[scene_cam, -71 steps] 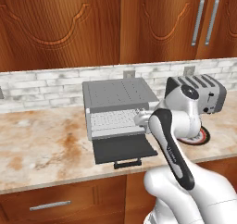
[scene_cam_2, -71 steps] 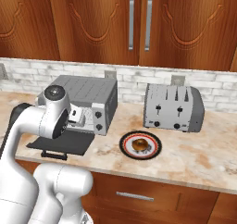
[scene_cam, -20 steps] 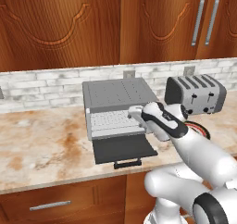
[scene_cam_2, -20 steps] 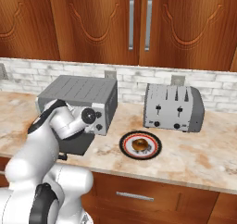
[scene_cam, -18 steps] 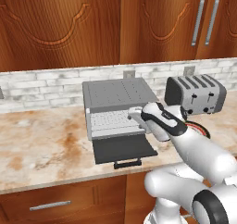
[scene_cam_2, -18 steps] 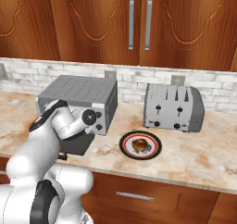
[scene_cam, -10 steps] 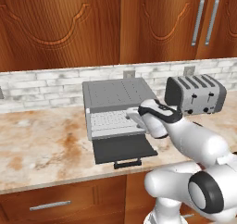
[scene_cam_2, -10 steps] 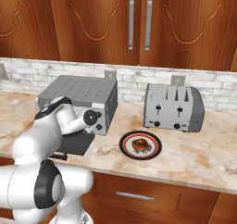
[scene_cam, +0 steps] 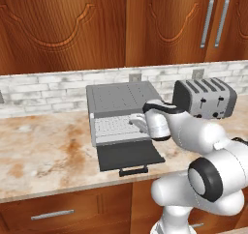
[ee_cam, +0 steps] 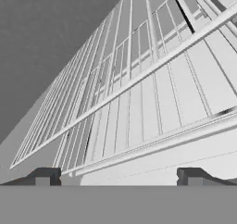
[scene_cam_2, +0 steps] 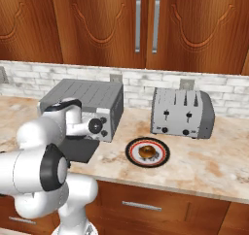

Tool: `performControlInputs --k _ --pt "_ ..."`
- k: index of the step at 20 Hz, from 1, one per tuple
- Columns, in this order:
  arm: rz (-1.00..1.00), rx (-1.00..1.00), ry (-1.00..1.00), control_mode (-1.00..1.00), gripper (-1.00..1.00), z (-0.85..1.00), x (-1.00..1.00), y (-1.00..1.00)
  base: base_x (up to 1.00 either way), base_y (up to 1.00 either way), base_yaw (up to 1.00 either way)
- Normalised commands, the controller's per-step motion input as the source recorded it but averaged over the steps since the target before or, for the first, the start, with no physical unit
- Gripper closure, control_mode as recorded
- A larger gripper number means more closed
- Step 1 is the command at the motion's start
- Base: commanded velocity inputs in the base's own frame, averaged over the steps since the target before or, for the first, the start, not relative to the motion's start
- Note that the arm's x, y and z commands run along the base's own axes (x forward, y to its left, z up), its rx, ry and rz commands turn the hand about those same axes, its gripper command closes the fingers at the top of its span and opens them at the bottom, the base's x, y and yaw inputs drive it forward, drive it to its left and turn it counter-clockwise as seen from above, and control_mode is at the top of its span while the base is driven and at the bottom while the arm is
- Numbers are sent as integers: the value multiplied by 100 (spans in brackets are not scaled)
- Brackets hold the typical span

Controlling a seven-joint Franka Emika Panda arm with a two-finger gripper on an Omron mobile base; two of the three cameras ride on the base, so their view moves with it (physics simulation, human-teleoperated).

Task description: Pick up the bagel from the plate, place it on the toaster oven rack, close the door, and set the timer.

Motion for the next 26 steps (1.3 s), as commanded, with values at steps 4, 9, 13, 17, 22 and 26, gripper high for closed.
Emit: performControlInputs --k 4,9,13,17,22,26 --pt "0 0 -2 -100 -100 -8 31 0 0 0 0" --pt "0 0 0 -100 -100 -1 36 0 0 0 0" --pt "0 0 2 -100 -100 -1 39 0 0 0 0" --pt "0 1 0 -100 -100 -14 31 0 0 0 0" --pt "0 3 0 -100 100 -23 26 0 0 0 0" --pt "0 3 6 -100 100 -4 20 -3 0 0 0"
